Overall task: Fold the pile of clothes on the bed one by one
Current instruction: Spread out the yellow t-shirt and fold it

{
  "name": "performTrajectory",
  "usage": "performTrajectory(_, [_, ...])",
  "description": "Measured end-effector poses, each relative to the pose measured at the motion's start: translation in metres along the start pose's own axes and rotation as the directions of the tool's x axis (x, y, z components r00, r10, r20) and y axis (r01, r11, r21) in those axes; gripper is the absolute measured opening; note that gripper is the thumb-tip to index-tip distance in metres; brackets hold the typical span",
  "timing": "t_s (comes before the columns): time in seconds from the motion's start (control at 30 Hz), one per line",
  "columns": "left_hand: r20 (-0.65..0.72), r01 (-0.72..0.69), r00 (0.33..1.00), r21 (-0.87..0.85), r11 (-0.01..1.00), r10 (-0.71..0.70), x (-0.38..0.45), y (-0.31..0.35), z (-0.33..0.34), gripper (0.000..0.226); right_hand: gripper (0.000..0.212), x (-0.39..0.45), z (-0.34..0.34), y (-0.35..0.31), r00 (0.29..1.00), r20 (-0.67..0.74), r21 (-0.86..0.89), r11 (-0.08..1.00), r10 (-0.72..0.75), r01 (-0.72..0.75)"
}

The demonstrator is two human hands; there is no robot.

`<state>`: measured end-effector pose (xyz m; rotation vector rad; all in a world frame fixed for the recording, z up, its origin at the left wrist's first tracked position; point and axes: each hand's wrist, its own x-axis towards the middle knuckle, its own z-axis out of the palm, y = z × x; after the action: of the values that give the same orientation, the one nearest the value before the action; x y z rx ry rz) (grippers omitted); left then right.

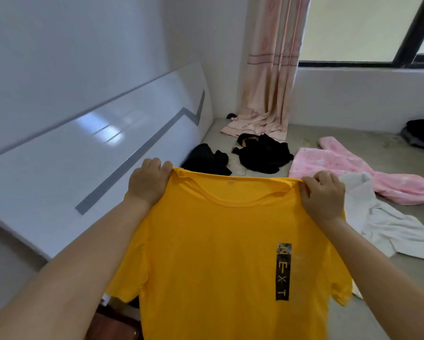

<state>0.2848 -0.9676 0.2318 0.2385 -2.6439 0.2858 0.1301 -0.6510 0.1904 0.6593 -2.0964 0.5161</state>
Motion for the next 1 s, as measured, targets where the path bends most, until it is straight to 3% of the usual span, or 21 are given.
performTrajectory(0.1, [0.104,0.082,0.991,0.021,0.996,-0.084,0.054,-0.017,0.071,0.020,0.007,0.022,0.083,0.013,0.991,0.124,0.018,0.999,0.047,-0.049])
performTrajectory(0.3, [0.255,0.173,0.950,0.047,0.984,-0.179,0.140,-0.036,0.192,0.030,0.023,0.049,0.228,0.042,0.911,0.353,-0.036,0.976,0.213,-0.214])
performTrajectory(0.4, [0.323,0.171,0.930,0.045,0.984,-0.176,0.163,-0.047,0.250,0.029,0.027,0.049,0.286,0.052,0.876,0.426,-0.077,0.974,0.226,-0.214])
performTrajectory(0.63, [0.339,0.152,0.934,-0.102,0.983,-0.109,0.195,-0.049,0.379,0.023,0.028,0.027,0.391,0.082,0.806,0.528,-0.173,0.963,0.267,-0.206])
performTrajectory(0.77, [0.377,0.181,0.919,-0.137,0.974,-0.117,0.208,-0.040,0.454,0.022,0.025,0.008,0.450,0.099,0.704,0.631,-0.252,0.944,0.327,-0.212])
performTrajectory(0.87, [0.383,0.170,0.920,-0.185,0.968,-0.089,0.215,-0.027,0.503,0.007,0.025,-0.013,0.491,0.112,0.621,0.695,-0.307,0.931,0.362,-0.200])
performTrajectory(1.0, [0.447,0.251,0.882,-0.179,0.951,-0.149,0.223,-0.016,0.568,0.012,0.027,-0.036,0.536,0.128,0.571,0.722,-0.346,0.919,0.390,-0.189])
